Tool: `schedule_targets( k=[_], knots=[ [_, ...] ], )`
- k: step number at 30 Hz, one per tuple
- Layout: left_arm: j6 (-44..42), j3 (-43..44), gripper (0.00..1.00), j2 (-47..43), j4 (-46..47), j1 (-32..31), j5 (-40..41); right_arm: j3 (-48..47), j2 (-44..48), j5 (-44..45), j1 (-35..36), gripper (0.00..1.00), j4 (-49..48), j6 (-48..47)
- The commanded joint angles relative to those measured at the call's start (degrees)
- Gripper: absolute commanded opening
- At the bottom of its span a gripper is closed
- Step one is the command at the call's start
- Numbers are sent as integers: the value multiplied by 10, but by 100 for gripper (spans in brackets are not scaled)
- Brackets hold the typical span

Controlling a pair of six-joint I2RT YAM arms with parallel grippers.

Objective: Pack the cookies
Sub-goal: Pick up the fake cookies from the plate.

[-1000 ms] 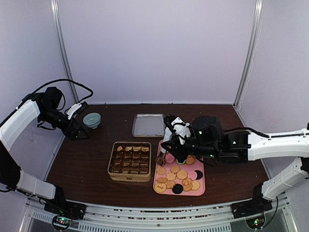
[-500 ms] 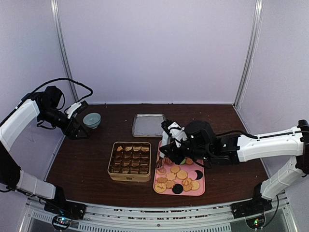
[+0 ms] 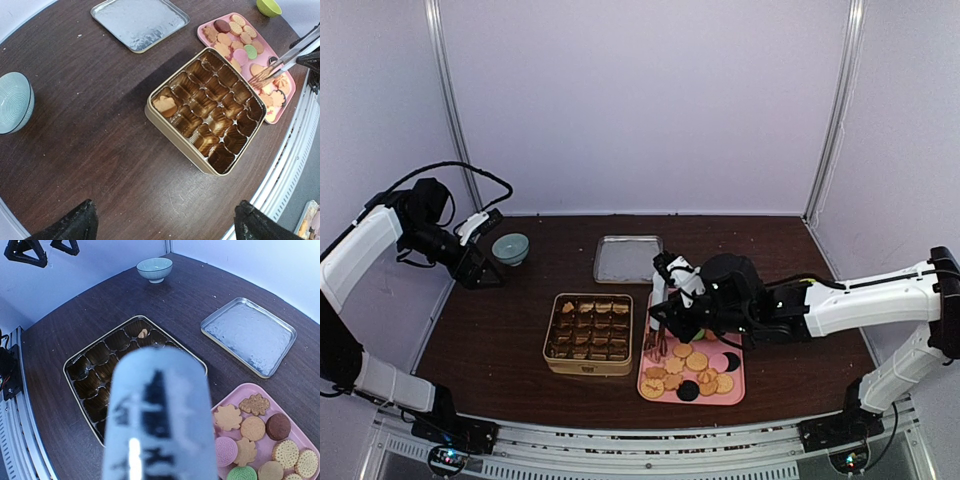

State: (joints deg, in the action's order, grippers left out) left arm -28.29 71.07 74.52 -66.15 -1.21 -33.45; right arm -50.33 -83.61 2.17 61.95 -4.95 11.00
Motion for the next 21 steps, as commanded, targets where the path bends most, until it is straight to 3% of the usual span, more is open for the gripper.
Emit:
schedule_targets(
  k=[1,3,7,14,21],
  knots=[
    [-9,21,98,4,-4,4,-12,10,8,-8,-4,21,1,6],
    [-9,22,98,4,-6,4,-13,5,18,-9,-4,12,5,4],
    [-12,22,98,3,-7,4,-10,-13,43,-2,-4,3,22,-7],
    [-13,21,98,2,-7,4,1,-80,63,8,-1,0,49,-34],
    [-31,3,98,1,-15,4,3,-205,-43,10,1,0,33,-56]
  ],
)
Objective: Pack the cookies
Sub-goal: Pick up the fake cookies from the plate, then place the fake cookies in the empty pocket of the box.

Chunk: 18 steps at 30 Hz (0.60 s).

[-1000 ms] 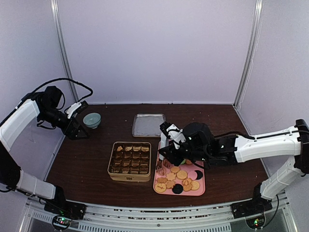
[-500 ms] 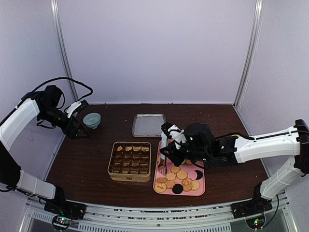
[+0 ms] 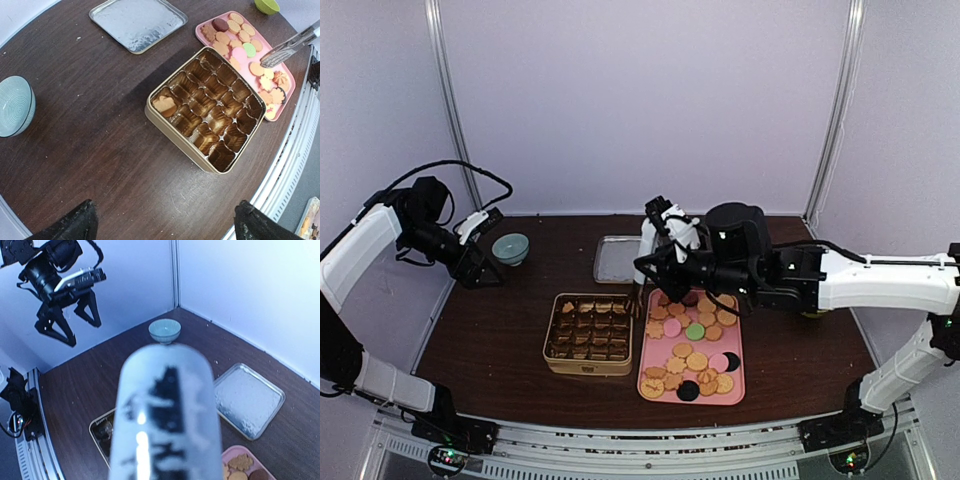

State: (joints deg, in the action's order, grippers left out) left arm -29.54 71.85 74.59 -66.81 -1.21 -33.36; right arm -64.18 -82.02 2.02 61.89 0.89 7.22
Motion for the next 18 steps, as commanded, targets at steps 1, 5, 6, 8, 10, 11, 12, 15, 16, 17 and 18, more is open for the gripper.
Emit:
schedule_targets(
  k=[1,5,6,8,10,11,12,15,16,17,18],
  knots=[
    [-21,-8,98,0,-8,5,6,-87,-78,11,1,0,-29,-20],
    [-24,-27,98,-4,-2,4,14,-177,-161,11,2,2,-43,-35],
    [-24,-31,98,-5,1,4,13,-188,-177,9,1,2,-55,-36],
    [-23,-43,98,-7,8,4,9,-220,-222,3,0,3,-62,-44],
    [-23,-53,98,-5,9,5,7,-264,-255,-1,0,3,-44,-49],
    [-24,-56,98,-5,9,5,9,-282,-272,-2,0,3,-37,-51],
    [-24,-60,98,-6,10,4,12,-297,-287,-1,0,3,-34,-53],
    [-25,-69,98,-10,15,5,16,-318,-316,9,-2,4,-39,-59],
    [-25,-71,98,-10,15,5,15,-322,-321,13,-2,4,-45,-60],
    [-25,-73,98,-11,15,4,12,-326,-326,12,-4,4,-47,-61],
    [-25,-74,98,-11,15,5,10,-332,-331,13,-4,4,-44,-62]
  ],
)
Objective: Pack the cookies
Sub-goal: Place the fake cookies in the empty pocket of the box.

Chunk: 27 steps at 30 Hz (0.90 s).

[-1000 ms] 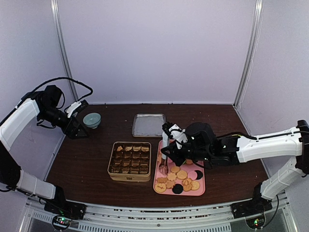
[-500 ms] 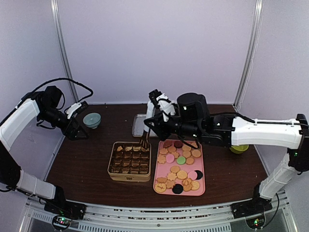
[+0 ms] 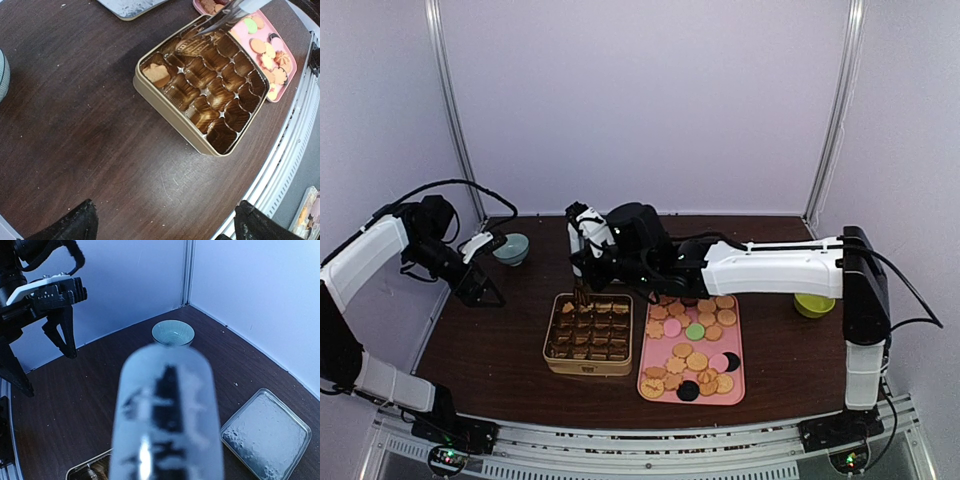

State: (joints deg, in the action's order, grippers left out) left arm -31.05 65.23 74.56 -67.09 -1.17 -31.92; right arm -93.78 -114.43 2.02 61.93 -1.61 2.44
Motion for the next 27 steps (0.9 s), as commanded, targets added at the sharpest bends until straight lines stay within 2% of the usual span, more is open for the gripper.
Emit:
schedule_targets(
  k=[1,8,12,18,27],
  knots=[
    [-9,-7,98,-10,19,5,-5,-41,-11,15,-6,5,-14,-15],
    [-7,0,98,-7,20,4,-6,-33,-15,8,-6,13,-6,-15],
    [-4,1,98,-8,19,4,-5,-30,-15,5,-6,25,-5,-9],
    [-4,6,98,-16,19,4,-5,-35,-6,-6,-7,31,0,-5],
    [1,17,98,-8,18,3,-5,-29,46,2,-12,30,17,-11]
  ],
)
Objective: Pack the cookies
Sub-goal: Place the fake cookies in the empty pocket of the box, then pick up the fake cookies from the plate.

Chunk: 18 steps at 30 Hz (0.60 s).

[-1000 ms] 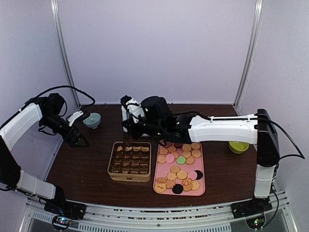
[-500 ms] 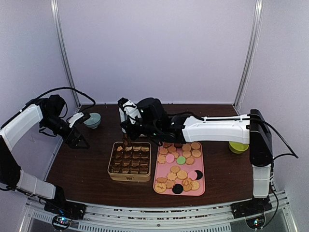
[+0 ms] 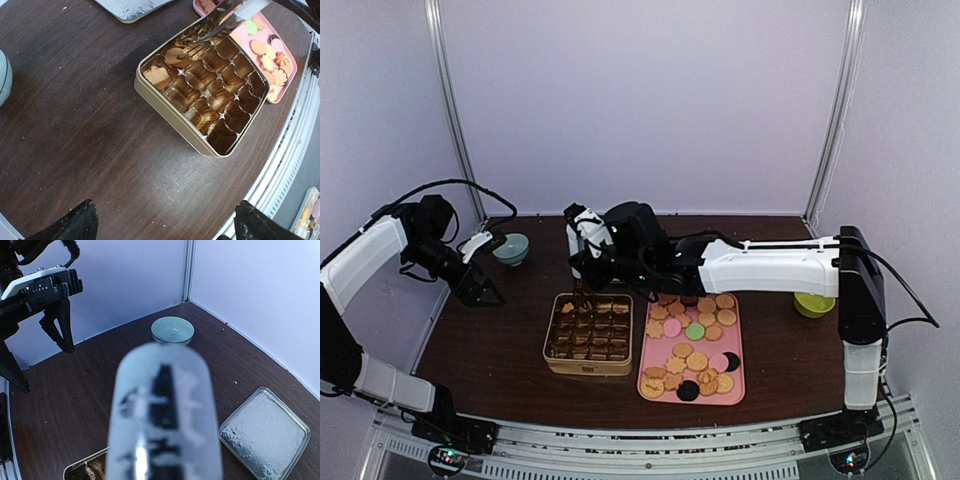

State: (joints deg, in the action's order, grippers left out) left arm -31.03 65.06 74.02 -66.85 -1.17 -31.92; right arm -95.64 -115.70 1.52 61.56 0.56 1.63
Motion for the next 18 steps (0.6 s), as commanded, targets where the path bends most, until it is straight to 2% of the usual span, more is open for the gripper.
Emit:
schedule_targets(
  k=[1,5,11,18],
  knots=[
    [1,20,98,-1,16,4,-4,-3,71,8,-12,30,-3,-4],
    [2,22,98,2,16,4,-3,55,132,16,-37,30,-10,-1],
    [13,33,98,11,24,4,17,193,222,41,-86,30,-30,18],
    [29,43,98,7,24,3,-16,313,287,-2,-103,34,-54,36]
  ],
)
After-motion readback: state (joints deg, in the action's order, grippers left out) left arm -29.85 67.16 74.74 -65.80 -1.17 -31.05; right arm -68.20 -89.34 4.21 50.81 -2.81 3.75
